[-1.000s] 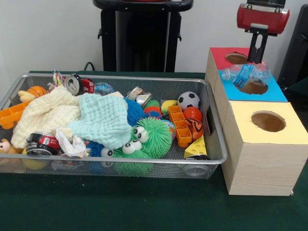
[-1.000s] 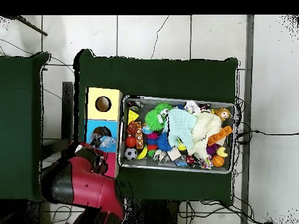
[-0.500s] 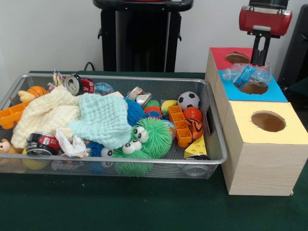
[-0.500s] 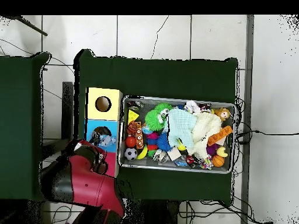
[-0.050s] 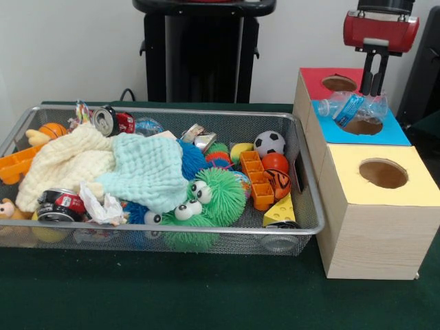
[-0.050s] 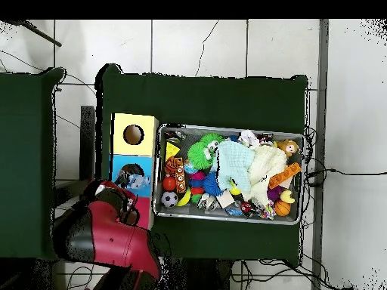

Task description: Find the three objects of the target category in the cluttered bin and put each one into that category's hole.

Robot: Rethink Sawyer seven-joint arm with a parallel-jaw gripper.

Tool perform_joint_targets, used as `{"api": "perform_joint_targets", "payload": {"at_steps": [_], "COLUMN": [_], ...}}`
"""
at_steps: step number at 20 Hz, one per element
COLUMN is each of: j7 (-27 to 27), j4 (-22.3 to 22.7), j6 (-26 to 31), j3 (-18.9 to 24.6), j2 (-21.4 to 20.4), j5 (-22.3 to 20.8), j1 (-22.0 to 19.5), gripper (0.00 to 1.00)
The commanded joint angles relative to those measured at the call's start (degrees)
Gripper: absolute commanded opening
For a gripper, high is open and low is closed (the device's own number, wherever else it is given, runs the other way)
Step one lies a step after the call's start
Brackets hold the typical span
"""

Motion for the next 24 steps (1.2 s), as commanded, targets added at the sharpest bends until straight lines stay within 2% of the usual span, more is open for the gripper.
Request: {"api": "perform_joint_targets", "payload": {"at_steps": [1, 8, 24], "j7": [10.4, 9.2, 9.0], "j4": [5.1, 4.4, 4.5], "j6": [0.3, 6.0, 4.1], "j3": [4.4, 2.2, 2.9], "j2": [1.5, -1.2, -0.2], "j5": [-1.5, -1.0, -1.3], "j1": [-1.9, -0.9, -1.4], "gripper": [0.0, 0.0, 0.0]}}
